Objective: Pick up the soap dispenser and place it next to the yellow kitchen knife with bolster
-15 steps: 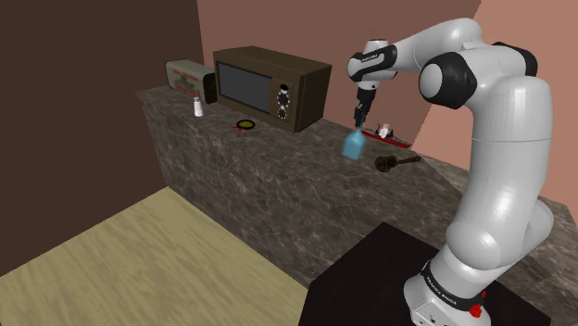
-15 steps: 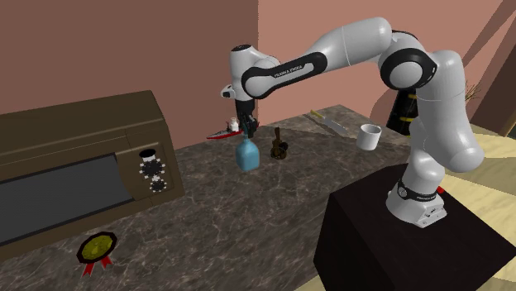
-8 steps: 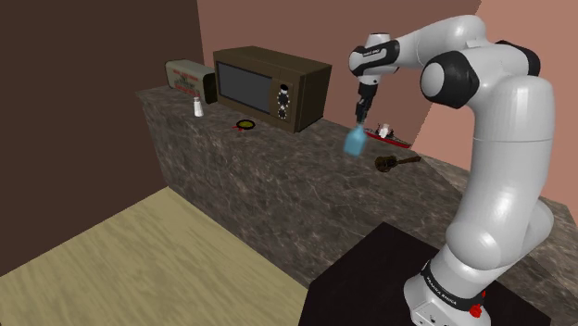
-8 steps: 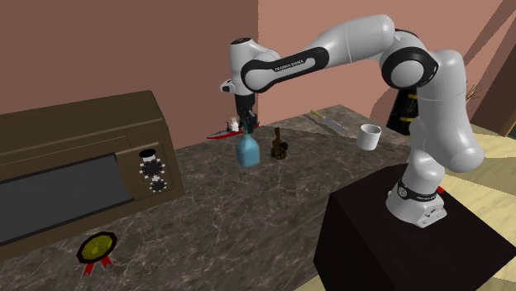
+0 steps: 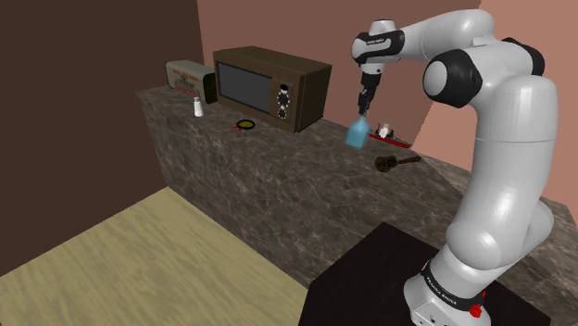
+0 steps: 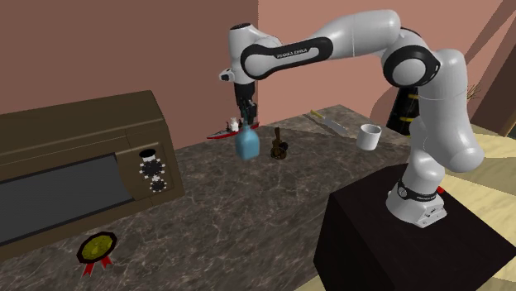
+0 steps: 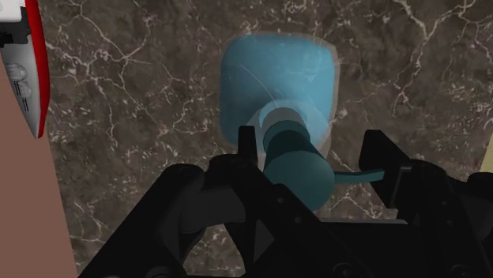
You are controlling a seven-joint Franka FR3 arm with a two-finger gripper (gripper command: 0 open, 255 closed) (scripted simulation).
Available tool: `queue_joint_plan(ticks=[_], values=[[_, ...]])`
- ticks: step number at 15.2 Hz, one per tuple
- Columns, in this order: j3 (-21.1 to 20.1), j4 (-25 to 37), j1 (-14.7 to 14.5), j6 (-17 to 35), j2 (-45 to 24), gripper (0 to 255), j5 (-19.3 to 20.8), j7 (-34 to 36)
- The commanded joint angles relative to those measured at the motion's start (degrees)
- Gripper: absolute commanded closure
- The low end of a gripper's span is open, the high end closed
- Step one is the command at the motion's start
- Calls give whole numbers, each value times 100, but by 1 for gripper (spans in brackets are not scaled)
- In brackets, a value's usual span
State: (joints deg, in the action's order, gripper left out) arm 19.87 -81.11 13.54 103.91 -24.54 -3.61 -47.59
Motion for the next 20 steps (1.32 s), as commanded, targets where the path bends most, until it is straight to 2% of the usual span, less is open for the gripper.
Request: queue_joint_plan(ticks=[1,9,14,20], values=[[3,155,6,-160,6,255,4,2],[16,820,61,-785,-31,255,-6,-22],[192,13,154,-744,785,255,212,-355],[411,-590,335,-864,1585,255,472,-785]])
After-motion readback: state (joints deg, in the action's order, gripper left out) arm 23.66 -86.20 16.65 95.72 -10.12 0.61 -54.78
